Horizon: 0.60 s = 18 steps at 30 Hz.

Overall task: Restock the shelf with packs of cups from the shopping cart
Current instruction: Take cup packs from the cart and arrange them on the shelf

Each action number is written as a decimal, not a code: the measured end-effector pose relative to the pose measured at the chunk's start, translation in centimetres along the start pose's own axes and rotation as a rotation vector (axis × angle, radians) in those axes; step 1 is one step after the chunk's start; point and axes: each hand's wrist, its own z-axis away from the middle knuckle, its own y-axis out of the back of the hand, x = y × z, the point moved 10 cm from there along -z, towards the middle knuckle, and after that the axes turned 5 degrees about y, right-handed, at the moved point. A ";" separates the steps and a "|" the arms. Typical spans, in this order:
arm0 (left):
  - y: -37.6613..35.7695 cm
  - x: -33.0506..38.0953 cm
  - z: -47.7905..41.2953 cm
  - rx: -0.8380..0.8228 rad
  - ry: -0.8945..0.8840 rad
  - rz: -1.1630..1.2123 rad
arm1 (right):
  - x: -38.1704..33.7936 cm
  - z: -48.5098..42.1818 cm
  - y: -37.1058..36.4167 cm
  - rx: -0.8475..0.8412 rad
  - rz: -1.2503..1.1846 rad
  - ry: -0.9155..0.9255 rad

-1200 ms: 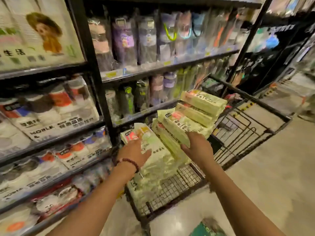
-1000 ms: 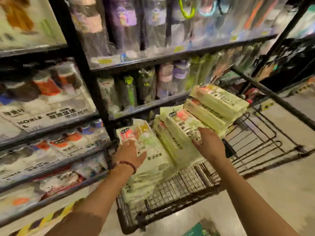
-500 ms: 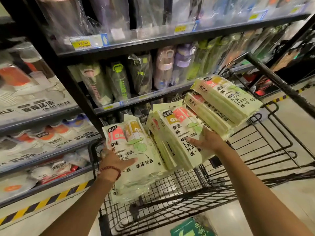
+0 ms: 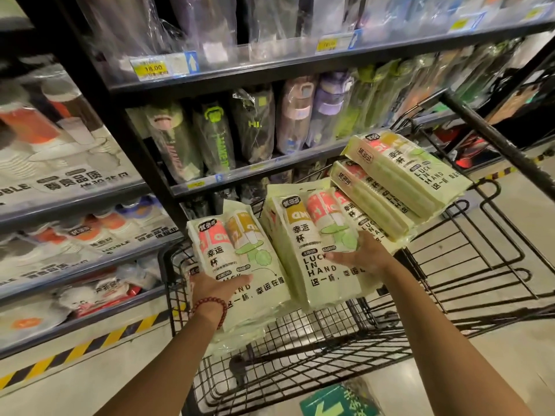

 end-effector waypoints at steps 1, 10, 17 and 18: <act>0.0 0.2 0.4 0.004 -0.006 0.006 | 0.5 0.2 -0.5 -0.035 -0.014 -0.017; 1.6 2.0 1.6 0.020 -0.141 -0.084 | 1.1 1.7 -0.8 0.071 -0.183 -0.029; 5.9 4.3 5.1 0.016 -0.274 -0.160 | -3.8 5.9 -1.5 0.151 -0.274 0.200; 7.1 4.7 5.9 0.025 -0.279 -0.135 | -5.2 6.7 -1.5 0.153 -0.270 0.250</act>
